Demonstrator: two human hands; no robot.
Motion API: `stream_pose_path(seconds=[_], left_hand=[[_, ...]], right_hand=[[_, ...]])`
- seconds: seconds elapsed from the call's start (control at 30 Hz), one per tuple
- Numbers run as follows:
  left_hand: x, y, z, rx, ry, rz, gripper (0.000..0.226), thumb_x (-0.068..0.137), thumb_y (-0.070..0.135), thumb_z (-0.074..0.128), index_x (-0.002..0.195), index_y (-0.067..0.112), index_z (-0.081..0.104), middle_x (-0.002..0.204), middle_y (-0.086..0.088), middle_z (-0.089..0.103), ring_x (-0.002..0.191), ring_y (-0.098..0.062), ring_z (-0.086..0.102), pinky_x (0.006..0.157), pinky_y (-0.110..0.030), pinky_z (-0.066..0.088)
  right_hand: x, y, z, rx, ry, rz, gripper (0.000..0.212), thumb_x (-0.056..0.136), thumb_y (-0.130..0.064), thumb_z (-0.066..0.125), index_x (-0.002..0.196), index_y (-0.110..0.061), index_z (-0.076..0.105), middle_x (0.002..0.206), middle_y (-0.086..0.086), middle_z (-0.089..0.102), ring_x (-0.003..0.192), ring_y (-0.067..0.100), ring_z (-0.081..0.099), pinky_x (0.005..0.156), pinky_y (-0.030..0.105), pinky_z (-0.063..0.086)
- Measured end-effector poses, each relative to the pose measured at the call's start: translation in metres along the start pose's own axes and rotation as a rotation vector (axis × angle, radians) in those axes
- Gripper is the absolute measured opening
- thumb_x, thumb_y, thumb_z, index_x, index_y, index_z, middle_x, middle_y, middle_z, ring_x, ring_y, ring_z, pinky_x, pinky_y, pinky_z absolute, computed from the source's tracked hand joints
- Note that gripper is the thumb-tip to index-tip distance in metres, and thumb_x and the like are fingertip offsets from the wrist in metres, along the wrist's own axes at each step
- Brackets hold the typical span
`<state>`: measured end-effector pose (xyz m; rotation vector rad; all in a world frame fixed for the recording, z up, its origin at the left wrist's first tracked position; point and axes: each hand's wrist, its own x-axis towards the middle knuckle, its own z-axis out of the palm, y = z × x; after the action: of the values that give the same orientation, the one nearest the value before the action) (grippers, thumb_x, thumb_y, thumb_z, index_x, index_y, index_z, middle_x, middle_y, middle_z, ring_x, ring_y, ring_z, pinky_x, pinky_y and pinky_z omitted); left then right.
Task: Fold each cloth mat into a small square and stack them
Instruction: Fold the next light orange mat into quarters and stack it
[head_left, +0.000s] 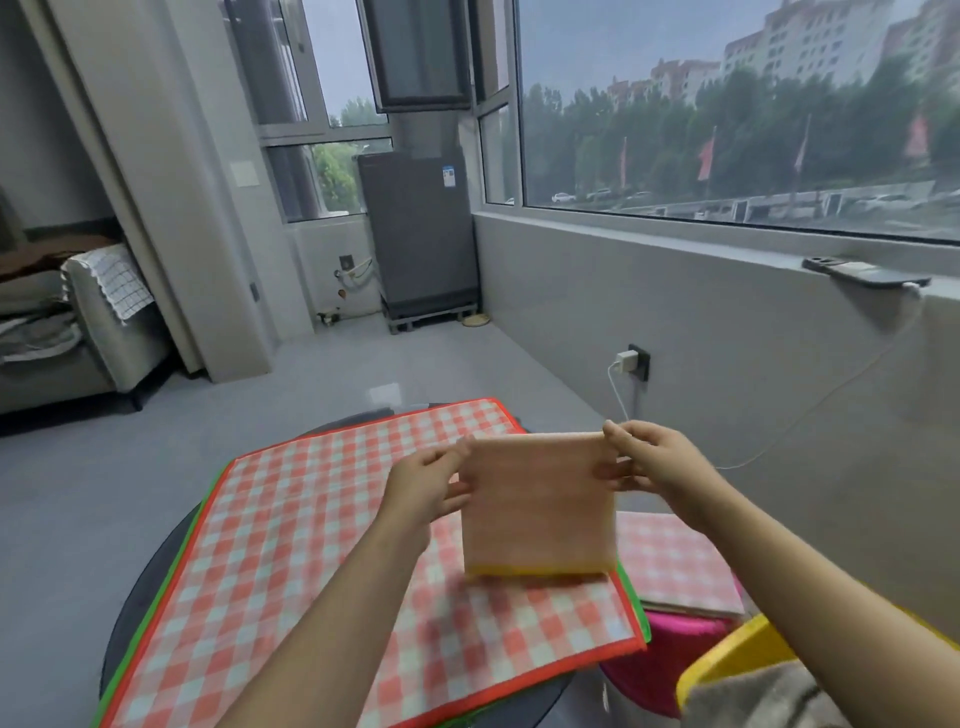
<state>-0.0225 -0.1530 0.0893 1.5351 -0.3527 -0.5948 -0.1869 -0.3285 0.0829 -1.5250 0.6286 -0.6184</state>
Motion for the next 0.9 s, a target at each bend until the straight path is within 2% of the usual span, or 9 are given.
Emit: stream_pose_path(seconds=[0.13,0.27,0.4,0.5,0.57,0.63,0.67,0.77,0.9], left_hand=[[0.01,0.011,0.058,-0.071,-0.045,0.063,0.02,0.081,0.026,0.072,0.08,0.007,0.067,0.085,-0.007,0.066,0.086,-0.025,0.067,0.07,-0.028,0.059],[0.022,0.0,0.121,-0.098,-0.11,0.071,0.024,0.081,0.024,0.073,0.07,0.003,0.066,0.076,-0.009,0.061,0.073,-0.018,0.061,0.078,-0.03,0.057],[0.037,-0.033,0.178,-0.055,-0.16,0.042,0.02,0.08,0.024,0.073,0.07,0.008,0.068,0.071,-0.004,0.063,0.075,-0.021,0.062,0.088,-0.035,0.052],[0.053,-0.067,0.213,-0.002,-0.151,0.023,0.014,0.079,0.024,0.074,0.082,0.01,0.072,0.082,-0.002,0.07,0.086,-0.022,0.065,0.088,-0.032,0.051],[0.063,-0.09,0.233,0.055,-0.114,0.003,0.021,0.08,0.019,0.073,0.098,0.007,0.071,0.096,-0.005,0.07,0.091,-0.019,0.063,0.084,-0.028,0.048],[0.07,-0.108,0.249,0.134,-0.075,0.004,0.031,0.082,0.015,0.07,0.111,0.005,0.066,0.109,-0.008,0.068,0.098,-0.02,0.062,0.089,-0.029,0.047],[0.074,-0.115,0.256,0.172,-0.064,0.016,0.035,0.083,0.013,0.069,0.116,0.004,0.064,0.115,-0.009,0.066,0.104,-0.022,0.061,0.095,-0.032,0.046],[0.085,-0.134,0.271,0.29,-0.042,0.051,0.041,0.087,0.008,0.061,0.127,0.004,0.056,0.13,-0.009,0.058,0.121,-0.024,0.053,0.106,-0.036,0.039],[0.101,-0.167,0.282,0.417,0.009,0.137,0.042,0.091,0.0,0.046,0.133,0.005,0.049,0.143,-0.01,0.041,0.13,-0.024,0.042,0.109,-0.031,0.031]], right_hand=[[0.011,-0.003,-0.048,0.043,0.082,-0.028,0.031,0.091,-0.027,0.056,0.091,0.003,0.063,0.082,0.014,0.061,0.077,0.027,0.066,0.079,0.036,0.056],[0.018,0.009,-0.1,0.018,0.185,-0.046,0.029,0.089,-0.027,0.059,0.085,0.0,0.069,0.081,0.012,0.066,0.075,0.02,0.066,0.071,0.025,0.057],[0.021,0.039,-0.15,0.005,0.234,0.003,0.019,0.084,-0.021,0.066,0.085,-0.003,0.072,0.086,0.013,0.07,0.083,0.021,0.066,0.09,0.036,0.053],[0.022,0.067,-0.176,-0.084,0.252,0.035,0.01,0.081,-0.016,0.07,0.09,-0.012,0.073,0.095,0.01,0.072,0.091,0.02,0.066,0.092,0.034,0.051],[0.026,0.087,-0.187,-0.179,0.276,0.053,0.015,0.081,-0.015,0.071,0.096,-0.015,0.072,0.101,0.006,0.07,0.092,0.013,0.064,0.082,0.019,0.05],[0.034,0.106,-0.195,-0.271,0.297,0.051,0.023,0.082,-0.013,0.07,0.105,-0.011,0.07,0.111,0.001,0.063,0.09,0.005,0.06,0.072,0.008,0.045],[0.039,0.116,-0.198,-0.321,0.301,0.046,0.027,0.083,-0.013,0.069,0.11,-0.01,0.068,0.118,0.0,0.058,0.092,0.005,0.058,0.074,0.007,0.043],[0.055,0.146,-0.202,-0.409,0.303,0.046,0.036,0.084,-0.013,0.067,0.12,-0.009,0.063,0.137,0.005,0.044,0.11,0.017,0.056,0.089,0.021,0.04],[0.074,0.19,-0.194,-0.453,0.311,0.025,0.04,0.085,-0.011,0.065,0.125,-0.013,0.058,0.14,0.006,0.04,0.132,0.018,0.041,0.095,0.021,0.036]])
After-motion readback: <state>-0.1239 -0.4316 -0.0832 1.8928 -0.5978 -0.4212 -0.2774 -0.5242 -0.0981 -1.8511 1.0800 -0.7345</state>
